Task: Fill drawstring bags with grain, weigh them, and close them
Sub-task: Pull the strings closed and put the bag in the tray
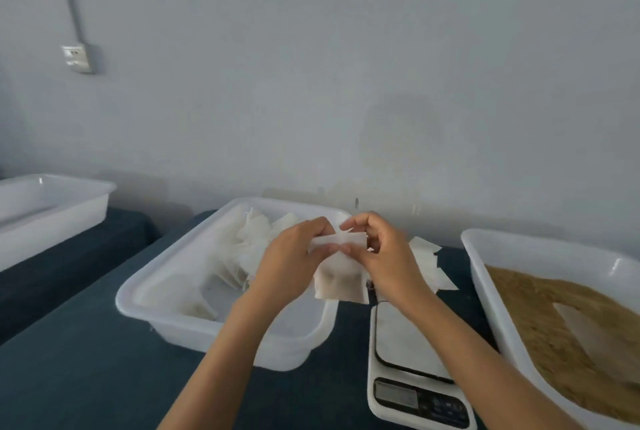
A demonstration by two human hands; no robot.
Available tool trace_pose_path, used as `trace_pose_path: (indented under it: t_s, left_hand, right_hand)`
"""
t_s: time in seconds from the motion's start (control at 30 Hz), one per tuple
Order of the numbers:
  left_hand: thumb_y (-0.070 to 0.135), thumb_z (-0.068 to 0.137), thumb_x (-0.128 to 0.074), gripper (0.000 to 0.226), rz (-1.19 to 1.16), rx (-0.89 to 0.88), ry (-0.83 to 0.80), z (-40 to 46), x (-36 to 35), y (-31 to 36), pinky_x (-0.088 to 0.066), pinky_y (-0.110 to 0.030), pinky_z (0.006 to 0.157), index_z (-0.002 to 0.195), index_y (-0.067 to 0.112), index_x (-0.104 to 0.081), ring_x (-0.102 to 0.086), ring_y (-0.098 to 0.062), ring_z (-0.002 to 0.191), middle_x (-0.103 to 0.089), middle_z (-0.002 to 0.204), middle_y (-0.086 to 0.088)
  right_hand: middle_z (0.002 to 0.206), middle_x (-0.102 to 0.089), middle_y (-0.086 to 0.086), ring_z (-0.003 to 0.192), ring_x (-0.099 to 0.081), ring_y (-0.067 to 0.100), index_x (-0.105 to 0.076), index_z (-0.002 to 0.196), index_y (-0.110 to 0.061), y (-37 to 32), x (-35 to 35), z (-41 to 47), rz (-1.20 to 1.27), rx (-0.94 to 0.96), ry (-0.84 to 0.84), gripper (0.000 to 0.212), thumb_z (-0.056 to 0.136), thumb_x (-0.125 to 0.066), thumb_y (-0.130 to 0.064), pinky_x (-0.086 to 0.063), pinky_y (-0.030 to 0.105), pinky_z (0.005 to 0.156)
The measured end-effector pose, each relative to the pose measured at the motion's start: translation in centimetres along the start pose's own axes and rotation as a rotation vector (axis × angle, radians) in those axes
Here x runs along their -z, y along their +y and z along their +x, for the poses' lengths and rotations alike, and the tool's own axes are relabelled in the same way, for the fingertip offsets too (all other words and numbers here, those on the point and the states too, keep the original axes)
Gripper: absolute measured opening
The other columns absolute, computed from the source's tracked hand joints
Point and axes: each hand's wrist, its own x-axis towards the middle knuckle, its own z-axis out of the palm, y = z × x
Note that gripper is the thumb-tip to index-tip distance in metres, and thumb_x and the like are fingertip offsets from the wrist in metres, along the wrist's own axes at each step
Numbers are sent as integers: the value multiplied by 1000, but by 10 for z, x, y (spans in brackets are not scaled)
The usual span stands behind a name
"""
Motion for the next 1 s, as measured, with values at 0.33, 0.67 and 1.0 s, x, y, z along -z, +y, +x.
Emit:
trace_pose_path:
  t_s: [0.33,0.67,1.0]
  left_hand:
    - [24,92,-55,16,125,417,17,-18,52,-96,-44,-33,61,77,25,-51,-55,-28,68,-61,73,-7]
    - [17,97,-44,10,378,690,-185,-33,59,-157,-44,-23,55,104,15,-51,-56,-20,70,-58,91,-4]
    - [4,93,-38,57,795,684,-322,-30,50,-158,-37,-25,59,143,3,-11,-50,-14,70,-49,77,0]
  right_hand:
    - [92,-59,-11,83,-53,5,-60,96,-14,22,-130,48,21,-111,-193,19,82,-65,-2,-40,7,68]
    - [134,-50,19,117,-55,32,-33,139,1,45,-195,39,-463,-582,-615,45,96,-42,-6,-51,38,84]
    - [146,-39,4,131,-39,24,-43,139,-20,36,-180,30,-510,-220,-1044,43,96,-43,-16,-33,33,102]
